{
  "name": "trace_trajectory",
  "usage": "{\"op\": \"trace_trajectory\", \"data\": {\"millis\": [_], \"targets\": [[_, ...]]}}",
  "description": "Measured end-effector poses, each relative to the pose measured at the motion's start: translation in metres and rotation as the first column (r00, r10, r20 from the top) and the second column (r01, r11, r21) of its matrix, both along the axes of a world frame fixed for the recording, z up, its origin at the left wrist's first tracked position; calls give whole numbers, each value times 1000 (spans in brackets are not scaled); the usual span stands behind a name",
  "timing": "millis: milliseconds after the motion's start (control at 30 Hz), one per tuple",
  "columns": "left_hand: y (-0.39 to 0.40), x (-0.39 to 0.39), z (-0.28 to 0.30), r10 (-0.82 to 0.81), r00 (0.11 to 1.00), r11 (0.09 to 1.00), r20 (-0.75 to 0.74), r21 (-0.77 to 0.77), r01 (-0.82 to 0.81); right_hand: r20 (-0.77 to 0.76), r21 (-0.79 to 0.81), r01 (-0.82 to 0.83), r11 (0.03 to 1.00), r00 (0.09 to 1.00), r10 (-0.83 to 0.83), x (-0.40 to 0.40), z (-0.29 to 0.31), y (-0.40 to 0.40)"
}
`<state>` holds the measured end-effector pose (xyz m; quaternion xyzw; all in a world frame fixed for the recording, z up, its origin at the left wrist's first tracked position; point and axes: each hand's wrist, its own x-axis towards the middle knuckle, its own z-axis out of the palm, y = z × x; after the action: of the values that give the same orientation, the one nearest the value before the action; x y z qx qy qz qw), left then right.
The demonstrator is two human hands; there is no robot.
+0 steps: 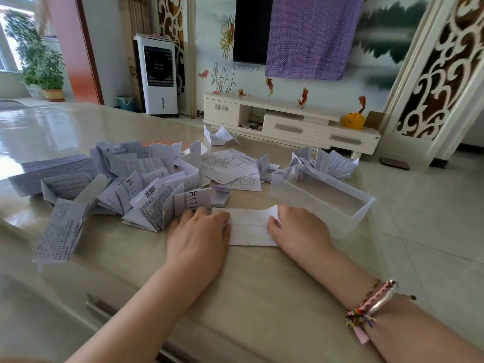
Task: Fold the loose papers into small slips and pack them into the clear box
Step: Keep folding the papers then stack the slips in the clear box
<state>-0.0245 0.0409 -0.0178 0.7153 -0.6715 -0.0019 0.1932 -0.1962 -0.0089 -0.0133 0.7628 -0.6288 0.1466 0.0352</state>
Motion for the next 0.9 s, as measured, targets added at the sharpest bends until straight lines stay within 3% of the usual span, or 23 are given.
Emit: {"op": "trace_trajectory", "data": {"millis": [100, 200, 333, 567, 667, 800, 900], "targets": [[2, -1, 4, 1, 998, 999, 61, 50, -4, -81, -190, -51, 980, 996, 36, 2, 0, 5], [2, -3, 6, -18, 995, 997, 96, 81, 10, -93, -343, -278, 897, 960, 262, 7, -9, 10], [1, 1, 4, -67, 995, 988, 78, 144, 55, 5, -213, -395, 894, 914, 405, 4, -10, 16], [-1, 17, 1, -177, 981, 971, 78, 176, 162, 80, -38, -315, 948, 945, 318, -15, -3, 15], [1, 21, -1, -226, 972, 967, 65, 133, 216, 58, -40, -386, 922, 920, 388, -15, -2, 15], [-1, 28, -2, -370, 926, 928, 78, -9, 371, 244, 5, -501, 866, 840, 485, -18, -1, 15], [-3, 32, -4, -420, 900, 904, 114, -40, 426, 242, 41, -536, 843, 824, 512, -22, -1, 12]]}}
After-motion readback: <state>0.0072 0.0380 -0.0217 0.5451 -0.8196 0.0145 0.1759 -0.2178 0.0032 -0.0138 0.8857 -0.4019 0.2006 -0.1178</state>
